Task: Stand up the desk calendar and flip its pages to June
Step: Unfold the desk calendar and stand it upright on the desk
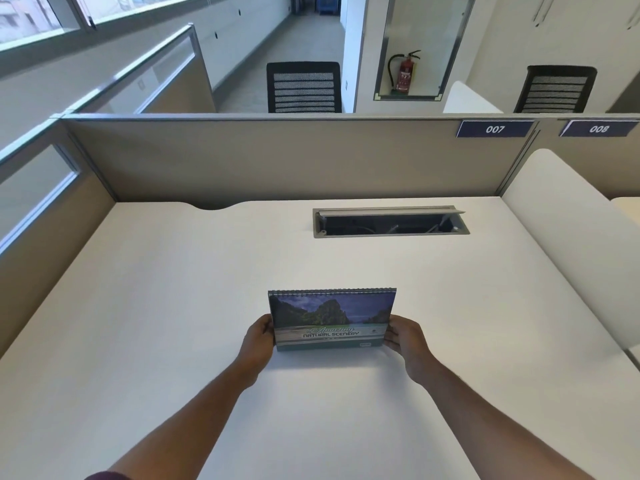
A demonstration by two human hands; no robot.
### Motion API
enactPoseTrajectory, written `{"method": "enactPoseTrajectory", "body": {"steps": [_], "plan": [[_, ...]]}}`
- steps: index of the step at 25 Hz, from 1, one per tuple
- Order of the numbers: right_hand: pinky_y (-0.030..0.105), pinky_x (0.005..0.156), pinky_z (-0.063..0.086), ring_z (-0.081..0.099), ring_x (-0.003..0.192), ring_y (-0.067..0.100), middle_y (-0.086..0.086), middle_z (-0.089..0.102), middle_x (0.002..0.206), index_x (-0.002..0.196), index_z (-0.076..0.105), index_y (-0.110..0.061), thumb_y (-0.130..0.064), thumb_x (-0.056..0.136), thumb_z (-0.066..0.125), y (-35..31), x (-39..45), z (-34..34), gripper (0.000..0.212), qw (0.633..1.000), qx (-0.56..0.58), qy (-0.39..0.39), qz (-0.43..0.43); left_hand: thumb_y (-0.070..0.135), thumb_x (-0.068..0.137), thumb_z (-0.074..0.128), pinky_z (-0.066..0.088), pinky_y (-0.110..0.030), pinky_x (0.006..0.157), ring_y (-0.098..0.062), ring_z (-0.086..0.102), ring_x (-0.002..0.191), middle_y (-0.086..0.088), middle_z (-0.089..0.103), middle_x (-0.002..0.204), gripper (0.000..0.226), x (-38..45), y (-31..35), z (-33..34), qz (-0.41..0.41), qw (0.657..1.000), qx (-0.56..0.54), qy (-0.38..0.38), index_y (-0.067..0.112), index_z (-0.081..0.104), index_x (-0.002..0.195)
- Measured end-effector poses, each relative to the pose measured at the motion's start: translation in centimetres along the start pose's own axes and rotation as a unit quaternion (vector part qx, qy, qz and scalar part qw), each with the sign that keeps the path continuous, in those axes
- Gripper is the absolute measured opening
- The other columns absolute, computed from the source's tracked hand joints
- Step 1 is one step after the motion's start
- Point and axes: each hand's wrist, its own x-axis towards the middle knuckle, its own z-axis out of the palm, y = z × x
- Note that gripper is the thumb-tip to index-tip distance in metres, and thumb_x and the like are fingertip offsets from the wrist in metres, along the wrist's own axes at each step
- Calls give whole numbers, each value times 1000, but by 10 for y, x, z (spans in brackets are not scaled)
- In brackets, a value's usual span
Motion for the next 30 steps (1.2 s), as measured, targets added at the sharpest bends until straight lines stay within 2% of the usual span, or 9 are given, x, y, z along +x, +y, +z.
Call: {"method": "enactPoseTrajectory", "body": {"steps": [5,11,14,17,22,24,26,28,30], "plan": [[31,81,55,67,73,19,7,76,86,100,78,-4,-8,91,45,-8,5,9,34,1000,12,0,3,5,81,36,51,-50,101,-29,67,109,1,77,104,47,5,-1,-7,6,1000,5,2,29,71,102],[30,78,54,66,69,19,7,73,80,88,73,-8,-8,92,44,-11,9,22,29,1000,11,3,10,2,85,35,53,-50,98,-28,68,107,2,77,103,47,16,-3,-14,-2,1000,18,16,29,70,102],[28,71,51,62,69,20,5,71,77,82,70,-13,-10,93,42,-6,9,24,30,999,15,16,32,3,84,35,52,-50,99,-26,68,106,2,77,105,48,20,-3,-15,-8,1000,23,12,29,70,104],[26,68,50,63,68,18,1,71,70,78,70,-16,-10,93,42,-7,8,24,32,999,18,9,38,-5,84,31,49,-45,102,-27,66,109,-2,76,107,55,16,-5,-16,-30,999,16,1,28,70,103],[23,67,54,69,66,14,0,75,72,89,72,-14,-11,96,42,-2,12,22,31,999,36,5,31,-16,79,25,49,-40,104,-21,66,110,-2,76,108,67,11,-10,-14,-59,998,4,-6,24,69,107],[21,62,54,69,60,9,-1,75,71,90,72,-13,-9,96,41,-1,12,25,32,999,36,8,27,-16,77,25,50,-37,100,-20,66,110,0,76,108,67,8,-9,-12,-54,998,15,-8,21,69,112],[19,58,51,67,55,7,0,72,71,88,71,-13,-7,97,41,-1,12,28,32,999,30,11,21,-18,77,24,50,-28,87,-17,65,105,2,74,106,67,3,-4,-10,-48,998,26,-6,19,67,113],[18,56,50,65,55,6,2,71,74,88,70,-13,-7,97,41,-1,13,30,31,1000,23,13,17,-19,79,25,46,-20,75,-12,64,96,7,72,101,65,-3,-1,-9,-40,999,37,4,21,65,109],[18,57,49,64,57,7,3,72,78,91,71,-12,-8,96,41,2,14,33,31,1000,14,11,18,-19,81,26,44,-18,71,-6,62,92,11,70,97,62,-7,1,-10,-35,998,47,16,24,64,106]]}}
